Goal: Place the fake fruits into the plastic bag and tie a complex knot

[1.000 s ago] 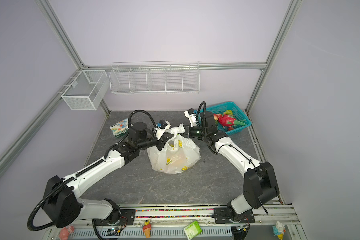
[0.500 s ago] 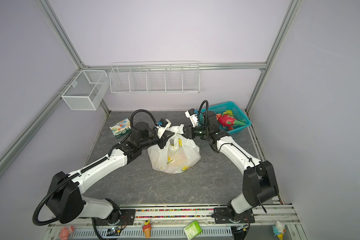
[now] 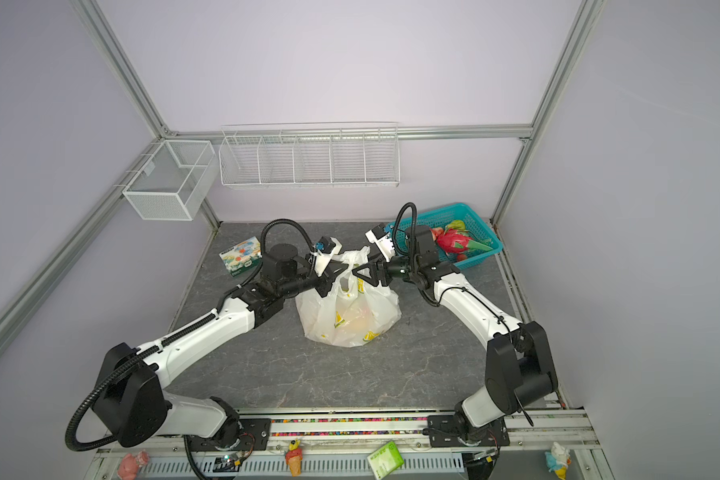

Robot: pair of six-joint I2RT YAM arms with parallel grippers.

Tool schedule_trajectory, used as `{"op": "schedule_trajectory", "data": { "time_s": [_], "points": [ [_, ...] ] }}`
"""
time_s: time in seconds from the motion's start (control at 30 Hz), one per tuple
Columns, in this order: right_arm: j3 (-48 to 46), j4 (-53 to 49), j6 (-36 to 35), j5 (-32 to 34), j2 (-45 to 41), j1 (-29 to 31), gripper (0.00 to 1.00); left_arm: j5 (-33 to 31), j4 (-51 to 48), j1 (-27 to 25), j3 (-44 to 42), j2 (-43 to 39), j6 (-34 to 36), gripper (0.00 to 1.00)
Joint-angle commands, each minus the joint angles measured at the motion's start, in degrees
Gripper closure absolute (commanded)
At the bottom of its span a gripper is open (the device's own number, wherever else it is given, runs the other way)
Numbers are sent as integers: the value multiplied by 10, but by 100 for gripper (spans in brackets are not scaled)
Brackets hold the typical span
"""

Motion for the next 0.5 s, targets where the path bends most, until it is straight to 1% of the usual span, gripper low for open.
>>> {"op": "schedule_trajectory", "data": {
  "time_s": [0.0, 0.2, 0.3, 0.47],
  "points": [
    [-7, 40, 10, -7, -15, 8, 40, 0, 6, -2, 4, 2, -4, 100],
    [-22, 118, 96, 18, -10, 11, 39, 4, 5, -2, -1, 3, 4, 100],
    [-21, 130, 119, 29, -9, 12, 41, 4, 4, -2, -3, 3, 10, 100],
    [-19, 136, 133, 38, -3, 15, 46, 5, -9, -2, -5, 3, 27, 100]
  ]
}}
